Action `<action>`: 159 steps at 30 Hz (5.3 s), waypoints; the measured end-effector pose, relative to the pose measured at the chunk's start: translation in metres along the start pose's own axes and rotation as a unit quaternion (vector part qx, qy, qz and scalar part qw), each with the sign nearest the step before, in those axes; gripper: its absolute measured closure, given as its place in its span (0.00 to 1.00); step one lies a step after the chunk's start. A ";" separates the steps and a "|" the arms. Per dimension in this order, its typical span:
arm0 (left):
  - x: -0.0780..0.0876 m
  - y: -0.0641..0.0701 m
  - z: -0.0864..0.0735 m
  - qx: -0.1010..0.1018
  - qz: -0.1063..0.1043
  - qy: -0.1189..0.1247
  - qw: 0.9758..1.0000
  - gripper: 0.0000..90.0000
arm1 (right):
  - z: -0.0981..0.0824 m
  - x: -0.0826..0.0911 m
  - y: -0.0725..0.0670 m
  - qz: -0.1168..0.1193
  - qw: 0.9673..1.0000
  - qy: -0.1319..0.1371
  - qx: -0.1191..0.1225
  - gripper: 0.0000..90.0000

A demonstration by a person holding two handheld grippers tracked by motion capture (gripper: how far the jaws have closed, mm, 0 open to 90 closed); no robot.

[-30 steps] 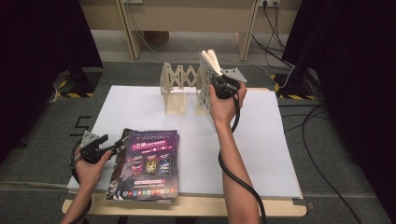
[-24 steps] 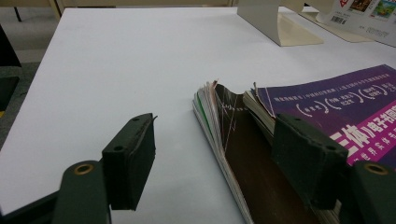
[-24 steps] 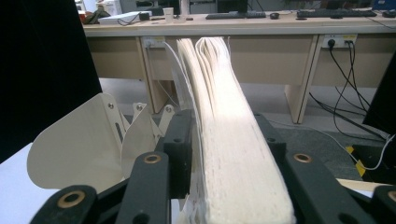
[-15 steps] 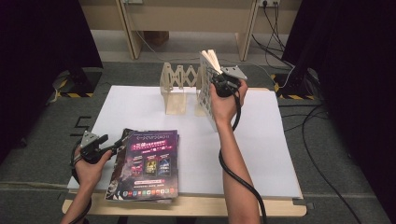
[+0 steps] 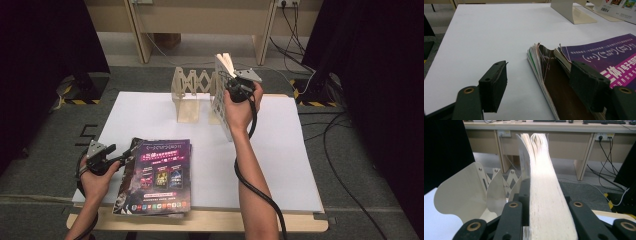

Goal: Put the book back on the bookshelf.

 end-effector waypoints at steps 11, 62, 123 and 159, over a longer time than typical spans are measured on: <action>0.000 0.000 0.000 0.000 0.000 0.000 1.000 0.33 | 0.004 -0.002 -0.004 0.001 1.000 0.031 -0.001 0.83; 0.000 0.001 0.000 -0.005 -0.001 0.002 1.000 0.32 | -0.003 -0.011 0.006 -0.011 0.999 0.053 0.008 0.76; 0.000 0.003 0.000 -0.015 -0.002 0.001 1.000 0.33 | -0.027 -0.005 0.007 -0.011 1.000 0.024 -0.002 0.71; -0.002 0.005 0.000 -0.024 -0.008 -0.013 1.000 0.35 | -0.050 0.052 0.000 0.013 0.999 0.006 -0.028 0.62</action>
Point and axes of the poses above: each handheld gripper's, and its own axes: x roughly backward along the jaws, z roughly out of its top, y roughly to its right, the point moved 5 cm from there along -x, roughly forward along the jaws, and after that the axes turned 13 degrees about z, right-handed, at the moved point
